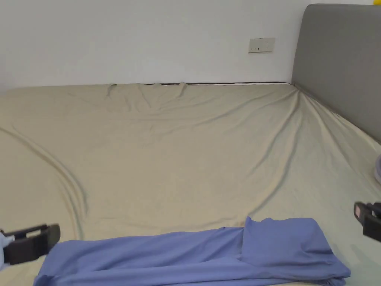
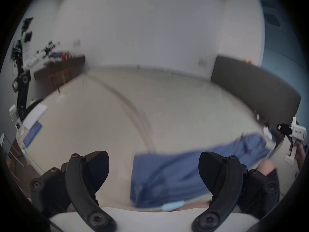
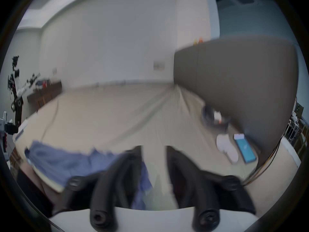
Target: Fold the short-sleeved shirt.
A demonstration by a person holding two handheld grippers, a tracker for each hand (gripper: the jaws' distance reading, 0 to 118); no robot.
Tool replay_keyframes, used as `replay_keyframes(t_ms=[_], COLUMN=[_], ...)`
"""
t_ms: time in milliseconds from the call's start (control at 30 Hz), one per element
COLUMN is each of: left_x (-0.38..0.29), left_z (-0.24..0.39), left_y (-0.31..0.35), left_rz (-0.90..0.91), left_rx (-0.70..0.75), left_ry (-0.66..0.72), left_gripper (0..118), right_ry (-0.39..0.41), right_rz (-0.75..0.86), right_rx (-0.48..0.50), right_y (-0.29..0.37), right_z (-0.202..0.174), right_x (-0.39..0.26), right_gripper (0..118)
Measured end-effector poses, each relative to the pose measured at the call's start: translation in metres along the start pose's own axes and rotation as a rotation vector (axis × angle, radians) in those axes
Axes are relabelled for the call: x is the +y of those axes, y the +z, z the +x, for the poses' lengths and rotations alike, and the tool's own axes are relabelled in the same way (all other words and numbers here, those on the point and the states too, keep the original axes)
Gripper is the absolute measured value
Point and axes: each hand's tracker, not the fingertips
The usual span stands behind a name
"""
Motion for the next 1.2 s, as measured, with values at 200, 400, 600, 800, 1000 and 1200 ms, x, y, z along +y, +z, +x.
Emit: replay_keyframes(t_ms=[200, 400, 600, 800, 1000, 1200], left_x=[0.027, 0.008, -0.01, -0.021, -0.02, -0.009], left_z=[0.05, 0.084, 0.085, 0.082, 0.074, -0.022], left_y=[0.064, 0.075, 0.058, 0.04, 0.037, -0.002], left_rz=[0.402, 0.53, 0.478, 0.426, 0.337, -0.063], left_rx=[0.028, 0.091, 0.097, 0.12, 0.071, -0.188], left_ry=[0.037, -0.04, -0.113, -0.153, -0.116, 0.189], left_gripper=[108, 103, 39, 0, 0, 0], right_ry=[0.023, 0.139, 0.166, 0.187, 0.17, 0.175], right_rz=[0.342, 0.439, 0.361, 0.364, 0.323, 0.279], right_rx=[0.025, 0.036, 0.122, 0.083, 0.1, 0.144], right_y=[0.037, 0.047, 0.041, 0.039, 0.037, 0.035], right_z=[-0.073, -0.134, -0.142, -0.138, -0.137, -0.132], right_x=[0.05, 0.029, 0.009, 0.007, 0.005, -0.001], right_gripper=[118, 118, 100, 1, 1, 1])
